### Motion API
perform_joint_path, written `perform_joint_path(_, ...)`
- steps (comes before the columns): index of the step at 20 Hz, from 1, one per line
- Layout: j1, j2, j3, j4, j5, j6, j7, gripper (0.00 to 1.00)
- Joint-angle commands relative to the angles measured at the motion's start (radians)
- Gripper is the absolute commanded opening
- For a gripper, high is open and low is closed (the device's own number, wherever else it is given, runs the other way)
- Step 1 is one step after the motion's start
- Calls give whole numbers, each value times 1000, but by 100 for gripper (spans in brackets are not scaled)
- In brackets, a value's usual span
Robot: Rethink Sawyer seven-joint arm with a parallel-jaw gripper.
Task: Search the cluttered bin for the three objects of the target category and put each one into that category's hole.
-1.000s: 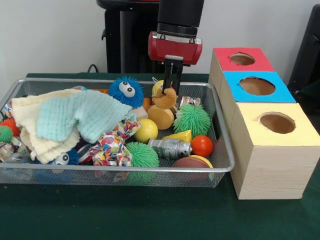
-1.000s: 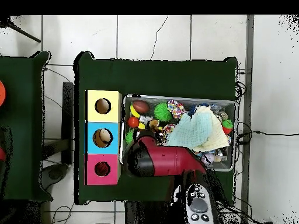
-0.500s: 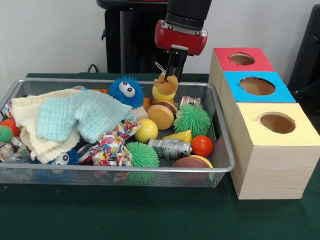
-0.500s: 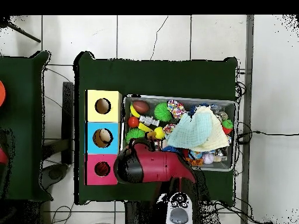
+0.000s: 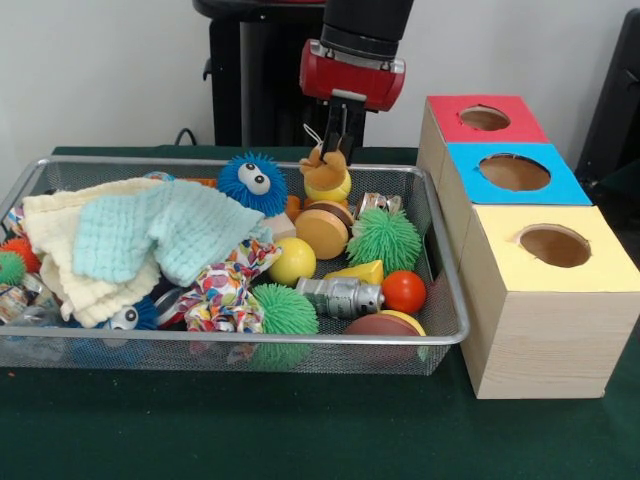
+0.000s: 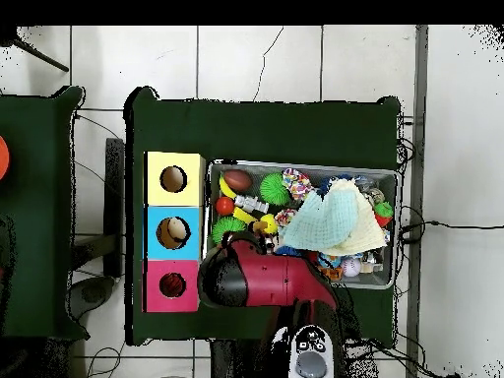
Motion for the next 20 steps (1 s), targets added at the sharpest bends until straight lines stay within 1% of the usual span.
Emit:
perform_joint_path(1,-9,36,3,-33,41,77,157,0)
perform_joint_path(3,-12,32,11,-26,43,80,151,0)
perform_joint_path(5,-24,34,35,-24,49,76,141,0)
perform_joint_path(10,-45,47,63,-40,42,43,117,0)
perform_joint_path(13,-34,24,50,-30,39,61,117,0)
perform_joint_path(16,-22,1,46,-22,53,102,125,0)
perform_joint_path(18,-23,-1,60,-26,47,84,116,0)
perform_joint_path(20,-20,-4,57,-25,45,85,116,0)
